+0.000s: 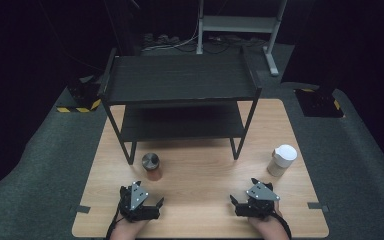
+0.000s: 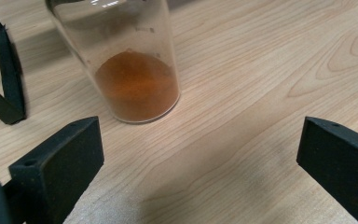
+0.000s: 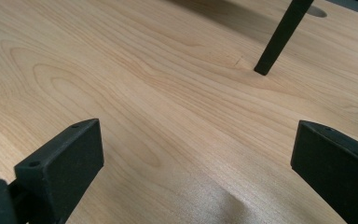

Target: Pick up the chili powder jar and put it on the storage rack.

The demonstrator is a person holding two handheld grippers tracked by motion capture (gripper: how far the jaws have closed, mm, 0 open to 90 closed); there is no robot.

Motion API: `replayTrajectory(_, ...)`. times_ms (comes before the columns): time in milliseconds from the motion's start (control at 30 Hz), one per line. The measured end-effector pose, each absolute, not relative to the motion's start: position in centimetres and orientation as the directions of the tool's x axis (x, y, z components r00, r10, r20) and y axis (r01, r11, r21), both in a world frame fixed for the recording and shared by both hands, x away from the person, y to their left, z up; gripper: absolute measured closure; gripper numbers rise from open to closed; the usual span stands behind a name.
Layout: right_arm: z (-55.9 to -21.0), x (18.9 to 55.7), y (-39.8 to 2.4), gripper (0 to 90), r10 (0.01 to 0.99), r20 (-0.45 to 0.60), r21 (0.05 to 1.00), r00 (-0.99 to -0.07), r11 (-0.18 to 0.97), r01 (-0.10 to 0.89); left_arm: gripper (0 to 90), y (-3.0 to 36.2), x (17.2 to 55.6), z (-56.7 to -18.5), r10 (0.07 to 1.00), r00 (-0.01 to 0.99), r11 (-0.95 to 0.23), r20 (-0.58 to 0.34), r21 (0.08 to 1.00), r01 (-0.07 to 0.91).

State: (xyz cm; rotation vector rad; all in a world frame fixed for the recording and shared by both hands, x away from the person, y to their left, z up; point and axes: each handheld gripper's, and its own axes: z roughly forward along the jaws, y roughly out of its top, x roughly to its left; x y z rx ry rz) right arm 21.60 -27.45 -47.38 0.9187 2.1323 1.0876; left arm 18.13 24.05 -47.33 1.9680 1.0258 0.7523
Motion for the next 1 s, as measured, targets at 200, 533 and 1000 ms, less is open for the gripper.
replayTrajectory(200, -47.41, 21.65, -27.74, 1.0, 0.784, -0.160, 0.849, -0.600, 0.419, 0.321, 0.7, 23.59, 18.15, -47.26, 0.846, 0.505, -0.399, 0.170, 0.831, 0.389)
replayTrajectory(533, -47.37, 21.60, -27.35, 0.9, 0.766, -0.193, 0.838, -0.613, 0.454, 0.303, 0.8, 23.43, 17.84, -47.39, 0.845, 0.501, -0.408, 0.189, 0.832, 0.375)
replayTrajectory(1000, -47.45, 21.56, -27.63, 0.9, 0.767, -0.184, 0.845, -0.614, 0.443, 0.300, 1.0, 23.37, 17.63, -47.46, 0.834, 0.512, -0.426, 0.207, 0.830, 0.359)
